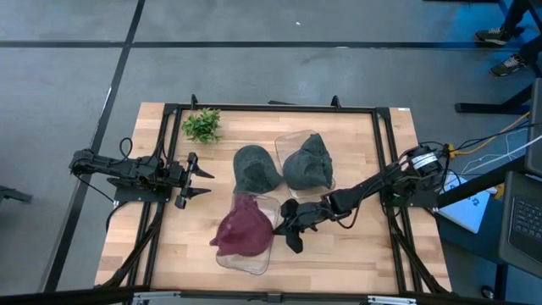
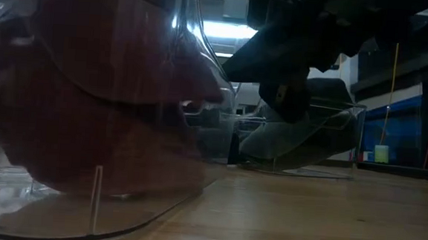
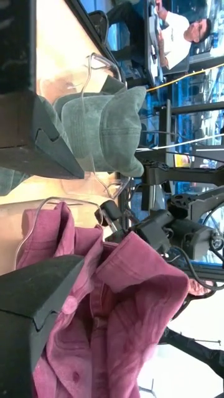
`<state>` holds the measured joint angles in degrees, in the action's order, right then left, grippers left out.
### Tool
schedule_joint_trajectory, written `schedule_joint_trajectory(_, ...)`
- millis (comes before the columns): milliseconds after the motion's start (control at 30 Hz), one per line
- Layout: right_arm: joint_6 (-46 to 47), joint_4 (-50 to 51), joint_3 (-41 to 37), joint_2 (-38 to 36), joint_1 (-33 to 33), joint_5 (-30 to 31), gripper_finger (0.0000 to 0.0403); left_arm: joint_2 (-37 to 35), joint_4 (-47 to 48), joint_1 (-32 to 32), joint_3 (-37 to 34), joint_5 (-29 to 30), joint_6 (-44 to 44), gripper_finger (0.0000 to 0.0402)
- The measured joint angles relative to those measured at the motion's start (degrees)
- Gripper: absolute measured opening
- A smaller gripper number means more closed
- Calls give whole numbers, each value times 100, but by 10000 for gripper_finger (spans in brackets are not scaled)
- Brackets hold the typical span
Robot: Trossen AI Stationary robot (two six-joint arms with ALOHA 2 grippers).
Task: Pick & Place hat
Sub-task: Put the red cap into the left transparent bin, then adjust the left transparent bin
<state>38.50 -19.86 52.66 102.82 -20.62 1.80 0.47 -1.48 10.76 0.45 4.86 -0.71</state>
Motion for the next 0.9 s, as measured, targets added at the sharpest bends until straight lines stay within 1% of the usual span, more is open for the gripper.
schedule_joint_trajectory(233,-15,6,2,68,24,72,1,2,0,-1,2,0,-1,209)
schedule_joint_trajectory(400,40,-12,-7,75,50,-98,2,2,0,-2,0,0,0,207)
schedule_joint_trajectory(533,299,-204,-32,5,54,-198,4,2,0,0,0,0,0,206)
schedule_joint_trajectory(667,365,-127,-52,-246,50,-251,5,2,0,0,0,0,0,209)
schedule_joint_trajectory(767,536,-230,-48,-491,50,-416,6,2,0,0,1,1,-1,209)
schedule_joint_trajectory(900,493,-256,-48,-752,48,-695,6,2,0,0,2,2,0,206)
